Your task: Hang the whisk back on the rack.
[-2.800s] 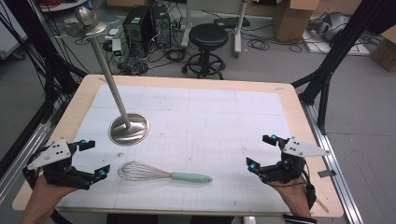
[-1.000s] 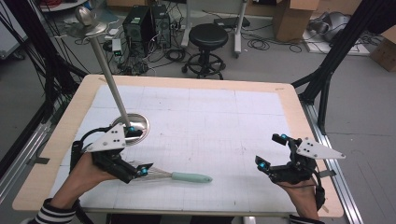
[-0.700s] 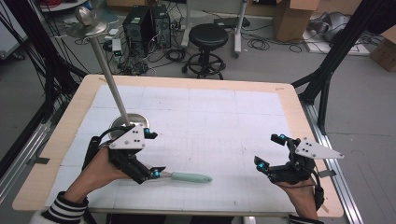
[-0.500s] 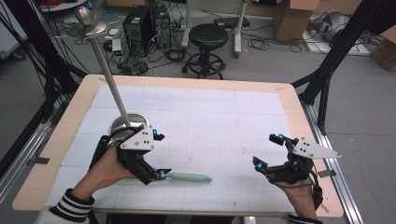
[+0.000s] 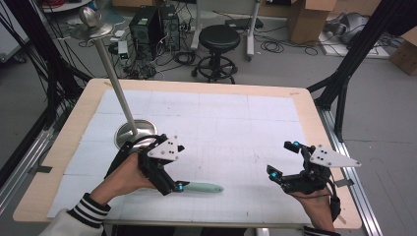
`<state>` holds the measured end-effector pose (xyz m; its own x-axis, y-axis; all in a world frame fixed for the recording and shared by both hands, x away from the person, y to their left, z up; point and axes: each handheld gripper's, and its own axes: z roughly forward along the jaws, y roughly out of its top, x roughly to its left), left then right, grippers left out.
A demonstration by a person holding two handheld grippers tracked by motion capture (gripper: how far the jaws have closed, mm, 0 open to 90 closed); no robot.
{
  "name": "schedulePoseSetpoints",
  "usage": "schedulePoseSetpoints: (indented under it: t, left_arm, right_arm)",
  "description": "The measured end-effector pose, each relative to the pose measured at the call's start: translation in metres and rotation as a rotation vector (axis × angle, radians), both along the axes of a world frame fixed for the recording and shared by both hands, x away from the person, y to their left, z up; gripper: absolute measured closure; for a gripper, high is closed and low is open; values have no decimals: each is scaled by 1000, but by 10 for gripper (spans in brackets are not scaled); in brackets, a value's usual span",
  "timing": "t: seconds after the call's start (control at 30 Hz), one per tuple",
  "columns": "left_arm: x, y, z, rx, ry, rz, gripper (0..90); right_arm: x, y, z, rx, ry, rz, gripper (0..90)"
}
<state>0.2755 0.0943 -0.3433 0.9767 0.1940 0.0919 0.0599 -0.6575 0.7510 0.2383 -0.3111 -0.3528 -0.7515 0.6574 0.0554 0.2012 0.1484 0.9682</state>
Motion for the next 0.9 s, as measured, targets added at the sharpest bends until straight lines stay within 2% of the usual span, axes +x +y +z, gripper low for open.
schedulePoseSetpoints:
  t: [0.3,0.4,0.47,0.53,0.9]
  left_arm:
    - [2,-13,-8,48,15,-34,17]
    - [2,-18,-13,78,9,-48,17]
    - [3,-24,-17,117,8,-68,17]
    - [3,-26,-20,120,12,-67,17]
    - [7,-40,-36,211,43,-110,26]
  right_arm:
    - [1,1,-1,-1,5,5,3]
    - [2,1,-2,0,8,5,3]
    - [2,1,-3,-1,10,5,3]
    - [2,1,-3,-2,7,3,3]
    - [2,3,-3,-2,7,12,3]
